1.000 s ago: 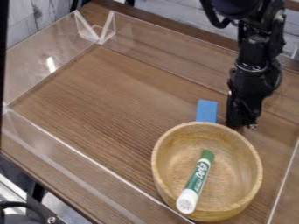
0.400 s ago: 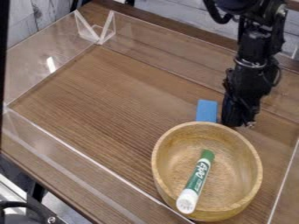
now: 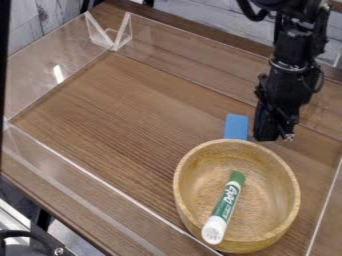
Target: Put the blue block in the brown bowl
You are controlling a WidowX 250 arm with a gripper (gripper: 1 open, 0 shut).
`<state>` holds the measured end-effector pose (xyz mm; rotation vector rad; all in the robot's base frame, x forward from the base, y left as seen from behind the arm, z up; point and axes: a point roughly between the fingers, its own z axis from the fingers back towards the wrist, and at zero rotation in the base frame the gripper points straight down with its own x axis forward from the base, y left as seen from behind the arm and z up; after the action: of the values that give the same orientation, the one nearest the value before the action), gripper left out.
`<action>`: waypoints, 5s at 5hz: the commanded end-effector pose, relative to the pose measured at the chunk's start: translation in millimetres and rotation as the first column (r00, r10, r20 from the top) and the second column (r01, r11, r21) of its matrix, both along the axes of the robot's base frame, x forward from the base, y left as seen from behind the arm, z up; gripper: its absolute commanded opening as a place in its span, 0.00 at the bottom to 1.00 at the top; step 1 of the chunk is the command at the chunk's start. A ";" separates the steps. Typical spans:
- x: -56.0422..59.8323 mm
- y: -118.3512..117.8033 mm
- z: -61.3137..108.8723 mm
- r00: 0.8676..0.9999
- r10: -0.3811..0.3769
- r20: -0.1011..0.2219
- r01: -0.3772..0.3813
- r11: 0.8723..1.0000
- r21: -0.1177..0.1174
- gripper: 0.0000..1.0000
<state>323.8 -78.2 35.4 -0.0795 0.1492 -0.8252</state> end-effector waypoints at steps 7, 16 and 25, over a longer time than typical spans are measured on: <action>20.5 27.9 60.9 0.995 0.035 0.093 -0.036 0.999 0.013 1.00; 19.2 31.6 1.8 0.988 -0.072 0.136 0.074 0.997 -0.014 0.00; 9.3 34.2 15.7 0.992 -0.039 0.118 0.048 0.996 -0.074 0.00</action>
<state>323.0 -46.3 22.7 -0.1285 0.1001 -0.8816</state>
